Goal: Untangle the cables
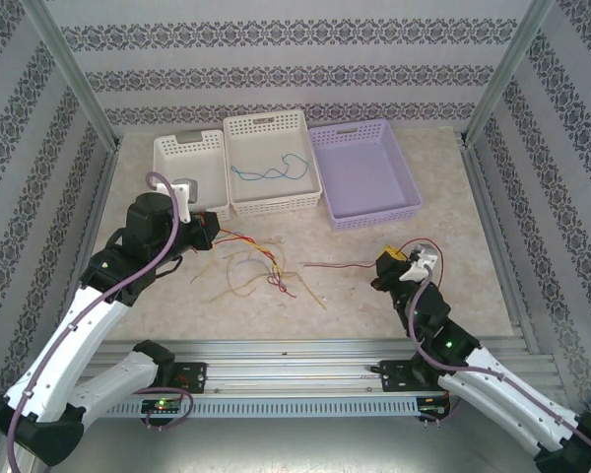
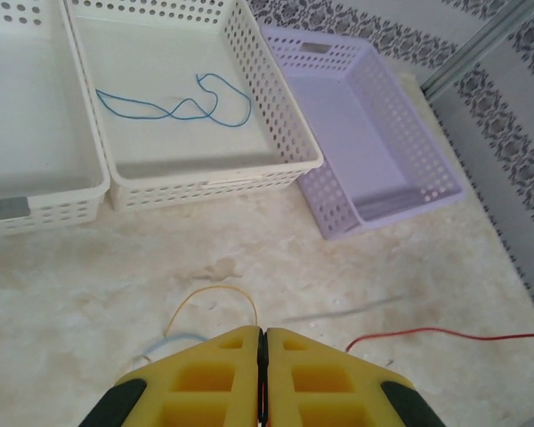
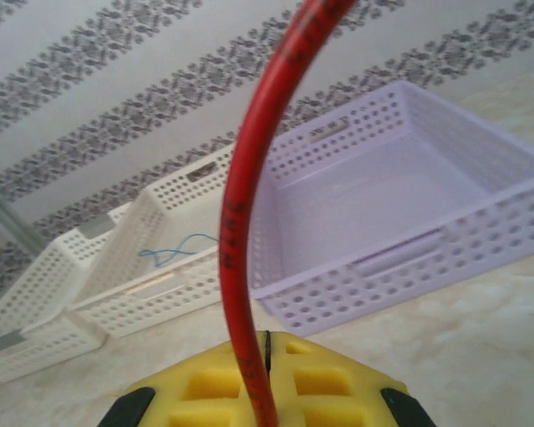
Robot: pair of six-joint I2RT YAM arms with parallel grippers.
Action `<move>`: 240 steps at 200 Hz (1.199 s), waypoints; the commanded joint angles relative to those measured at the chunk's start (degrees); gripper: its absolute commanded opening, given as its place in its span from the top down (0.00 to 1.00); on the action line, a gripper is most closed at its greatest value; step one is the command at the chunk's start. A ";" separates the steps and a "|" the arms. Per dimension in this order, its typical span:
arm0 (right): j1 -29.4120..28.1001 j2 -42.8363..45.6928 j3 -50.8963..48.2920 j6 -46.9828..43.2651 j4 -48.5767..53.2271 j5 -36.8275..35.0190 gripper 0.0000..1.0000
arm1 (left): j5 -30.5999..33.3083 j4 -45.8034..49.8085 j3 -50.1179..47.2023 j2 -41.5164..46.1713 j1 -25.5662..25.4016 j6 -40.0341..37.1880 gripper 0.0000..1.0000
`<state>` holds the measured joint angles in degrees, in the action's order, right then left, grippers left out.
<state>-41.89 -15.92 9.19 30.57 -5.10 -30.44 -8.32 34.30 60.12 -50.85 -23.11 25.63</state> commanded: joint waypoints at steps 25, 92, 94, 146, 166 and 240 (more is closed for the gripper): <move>1.67 1.01 8.97 -2.55 13.91 4.51 1.00 | -3.18 -2.77 -4.36 0.94 0.58 -9.03 1.00; 1.81 -19.84 33.17 -17.78 12.86 5.94 1.00 | -5.58 -2.90 -6.41 1.99 0.61 -12.61 1.00; 1.81 -20.59 33.88 -18.10 12.80 6.05 1.00 | -5.51 -2.83 -6.48 2.16 0.61 -12.62 1.00; 8.61 -40.49 53.06 -22.88 14.68 8.38 1.00 | -6.36 -3.15 -7.41 3.20 0.60 -12.45 1.00; 11.70 -46.12 57.25 -21.52 13.45 12.28 1.00 | -6.28 -3.09 -7.48 3.29 0.53 -12.36 1.00; 19.56 -62.83 69.69 -25.13 13.93 11.81 1.00 | -5.79 -3.45 -7.70 4.30 0.52 -12.55 1.00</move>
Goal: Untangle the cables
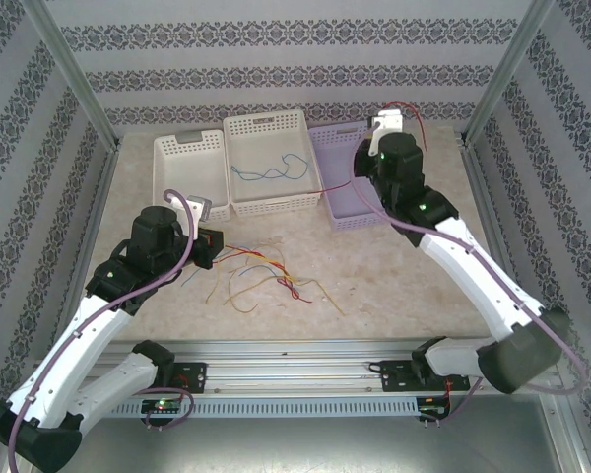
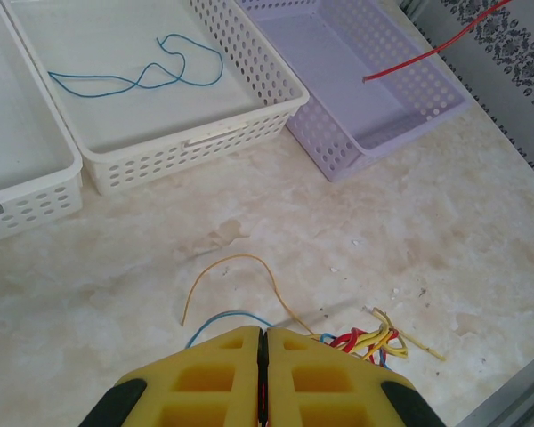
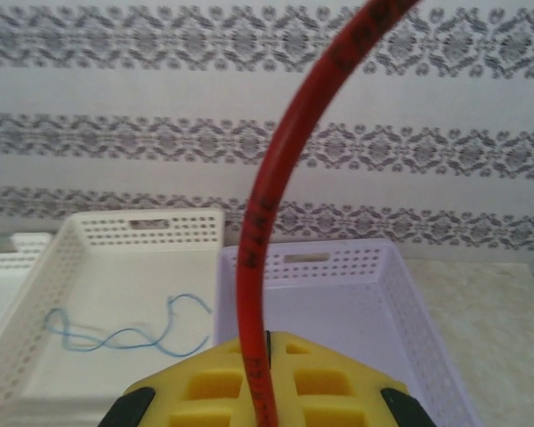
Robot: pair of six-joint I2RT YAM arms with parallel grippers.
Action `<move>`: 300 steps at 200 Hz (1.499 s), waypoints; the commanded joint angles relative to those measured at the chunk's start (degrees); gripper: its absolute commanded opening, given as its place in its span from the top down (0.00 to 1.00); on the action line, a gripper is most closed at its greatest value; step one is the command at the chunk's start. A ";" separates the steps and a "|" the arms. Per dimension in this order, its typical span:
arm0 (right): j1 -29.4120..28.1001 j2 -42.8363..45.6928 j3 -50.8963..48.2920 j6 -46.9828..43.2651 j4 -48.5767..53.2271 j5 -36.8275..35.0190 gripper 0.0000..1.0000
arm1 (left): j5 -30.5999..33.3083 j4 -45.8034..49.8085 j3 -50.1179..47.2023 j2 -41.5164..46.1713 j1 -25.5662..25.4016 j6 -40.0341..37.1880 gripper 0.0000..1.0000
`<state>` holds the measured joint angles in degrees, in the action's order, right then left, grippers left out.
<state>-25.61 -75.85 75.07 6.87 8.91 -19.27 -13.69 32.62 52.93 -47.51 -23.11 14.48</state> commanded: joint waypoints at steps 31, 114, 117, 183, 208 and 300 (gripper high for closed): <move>7.48 -12.32 11.70 -2.36 3.02 -0.02 1.00 | -0.26 -1.79 -0.62 1.18 0.46 -1.38 1.00; 9.07 -37.76 26.72 -5.24 14.83 -2.38 1.00 | -0.47 -1.97 -0.66 0.20 0.53 -1.56 1.00; 9.08 -38.58 27.18 -5.15 15.51 -2.28 1.00 | -0.57 -2.03 -0.68 0.15 0.54 -1.56 1.00; 9.07 -49.71 32.11 -1.84 27.29 0.24 1.00 | -0.90 -2.21 -0.62 -0.22 0.55 -1.56 1.00; 9.35 -51.56 35.39 -0.08 31.95 4.04 0.96 | -0.99 -2.17 -0.64 -0.22 0.51 -1.56 1.00; 8.55 -39.02 35.03 3.71 35.45 8.89 0.53 | -1.09 -1.90 -0.71 0.05 0.53 -1.66 1.00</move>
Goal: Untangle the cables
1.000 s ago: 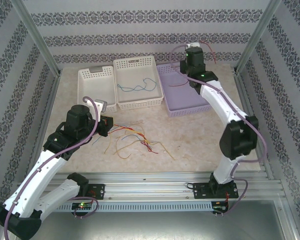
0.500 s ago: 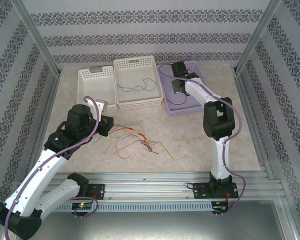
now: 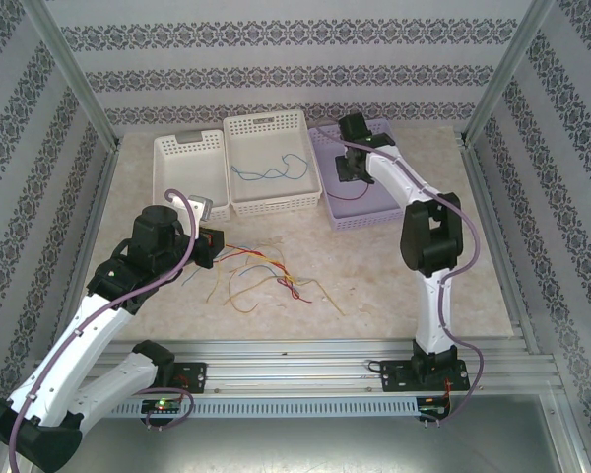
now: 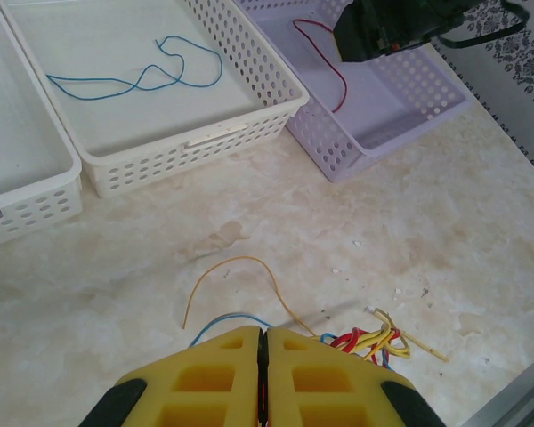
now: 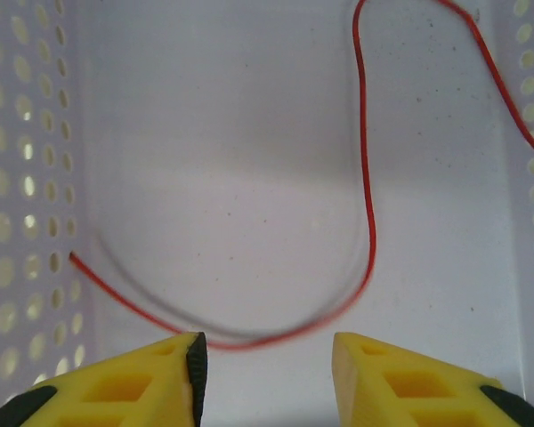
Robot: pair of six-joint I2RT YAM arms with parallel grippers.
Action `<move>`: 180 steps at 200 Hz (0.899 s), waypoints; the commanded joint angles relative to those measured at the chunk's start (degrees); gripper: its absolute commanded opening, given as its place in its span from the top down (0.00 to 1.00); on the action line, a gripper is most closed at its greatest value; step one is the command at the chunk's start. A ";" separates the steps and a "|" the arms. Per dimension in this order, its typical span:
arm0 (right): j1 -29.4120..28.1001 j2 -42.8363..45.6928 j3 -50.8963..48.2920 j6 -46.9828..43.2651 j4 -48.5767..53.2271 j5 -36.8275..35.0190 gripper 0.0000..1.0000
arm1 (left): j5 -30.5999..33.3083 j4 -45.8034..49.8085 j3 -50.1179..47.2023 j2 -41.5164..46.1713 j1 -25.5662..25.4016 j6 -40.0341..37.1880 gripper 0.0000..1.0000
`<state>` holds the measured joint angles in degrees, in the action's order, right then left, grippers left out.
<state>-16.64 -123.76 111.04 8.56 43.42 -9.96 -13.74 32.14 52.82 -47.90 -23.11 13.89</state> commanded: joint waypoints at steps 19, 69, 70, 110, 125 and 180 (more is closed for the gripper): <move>-1.88 19.27 -10.38 3.38 -5.47 4.38 0.47 | -1.02 -1.25 -0.43 0.43 0.49 -1.06 1.00; -10.87 44.34 -42.59 6.01 -26.08 30.17 0.39 | -0.66 -1.04 -0.39 0.83 0.52 -1.06 1.00; -11.31 44.63 -43.07 5.85 -26.23 30.43 0.39 | -0.71 -1.03 -0.41 0.81 0.48 -1.06 1.00; -23.05 54.16 -61.00 4.71 -34.41 30.72 0.41 | -0.76 -0.83 -0.30 0.52 0.50 -0.93 1.00; -24.67 56.47 -66.77 6.03 -37.80 29.10 0.42 | -0.76 -0.76 -0.33 0.59 0.48 -0.88 1.00; -30.99 57.39 -77.90 8.21 -48.20 27.55 0.42 | -0.94 -0.86 -0.43 0.26 0.52 -0.88 1.00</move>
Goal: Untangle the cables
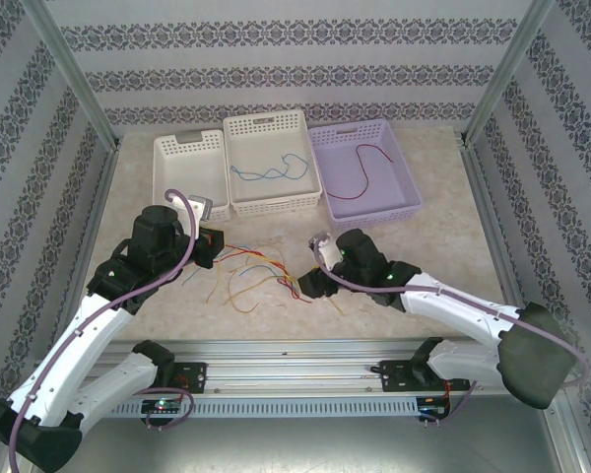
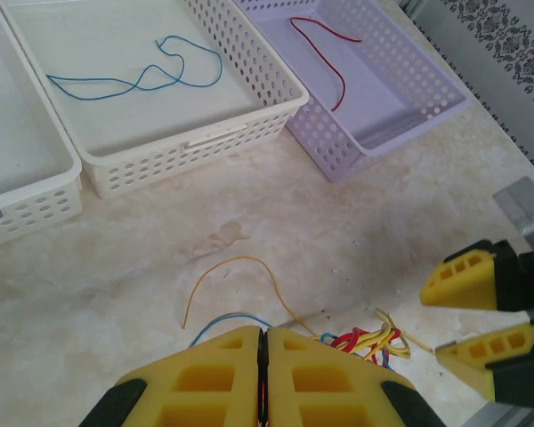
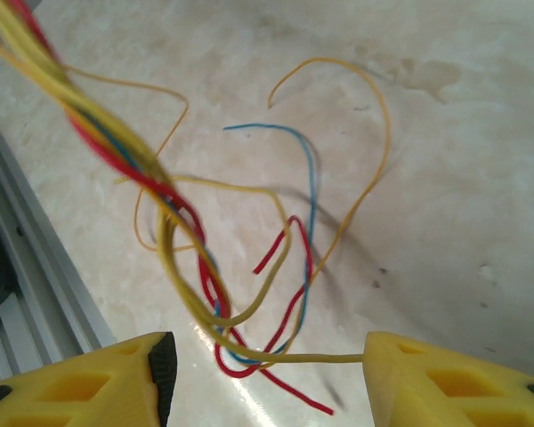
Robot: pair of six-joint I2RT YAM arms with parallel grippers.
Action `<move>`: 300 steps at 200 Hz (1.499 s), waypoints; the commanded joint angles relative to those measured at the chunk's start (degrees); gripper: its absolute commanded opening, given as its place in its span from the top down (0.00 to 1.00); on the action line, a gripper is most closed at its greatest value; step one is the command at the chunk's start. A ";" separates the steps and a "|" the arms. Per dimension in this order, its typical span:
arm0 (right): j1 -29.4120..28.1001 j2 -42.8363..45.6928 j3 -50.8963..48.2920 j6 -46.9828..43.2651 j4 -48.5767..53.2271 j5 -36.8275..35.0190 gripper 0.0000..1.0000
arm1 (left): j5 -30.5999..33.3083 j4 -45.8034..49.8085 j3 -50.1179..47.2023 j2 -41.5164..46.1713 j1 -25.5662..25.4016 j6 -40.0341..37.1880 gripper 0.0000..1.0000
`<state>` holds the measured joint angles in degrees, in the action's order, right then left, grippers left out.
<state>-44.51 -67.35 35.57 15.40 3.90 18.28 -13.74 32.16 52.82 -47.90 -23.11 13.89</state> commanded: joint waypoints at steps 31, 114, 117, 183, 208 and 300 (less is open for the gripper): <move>-4.32 0.06 -3.36 1.70 -13.38 -1.41 0.42 | -0.94 -0.93 -0.40 -0.02 0.49 -0.88 1.00; -6.31 -4.71 -0.95 -2.02 -13.17 -7.61 0.49 | -0.94 -0.73 -0.43 -0.22 0.48 -0.91 1.00; -6.31 -4.84 -1.02 -2.04 -13.33 -7.72 0.49 | -0.94 -0.70 -0.38 -0.26 0.54 -0.95 1.00; -7.70 -6.85 -0.32 -2.46 -14.93 -9.19 0.70 | -1.02 -0.72 -0.42 -0.19 0.56 -0.97 1.00; -7.76 -6.26 -0.50 -2.82 -14.28 -9.71 0.86 | -0.94 -0.78 -0.37 -0.11 0.46 -0.97 1.00; -6.27 1.02 -4.28 -1.57 -12.72 -14.59 1.00 | 3.70 1.25 0.44 -0.35 0.50 -1.32 1.00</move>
<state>-51.64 -70.83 33.52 12.93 -8.56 8.80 -13.87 32.16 52.82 -48.29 -23.11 13.87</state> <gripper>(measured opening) 0.059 0.090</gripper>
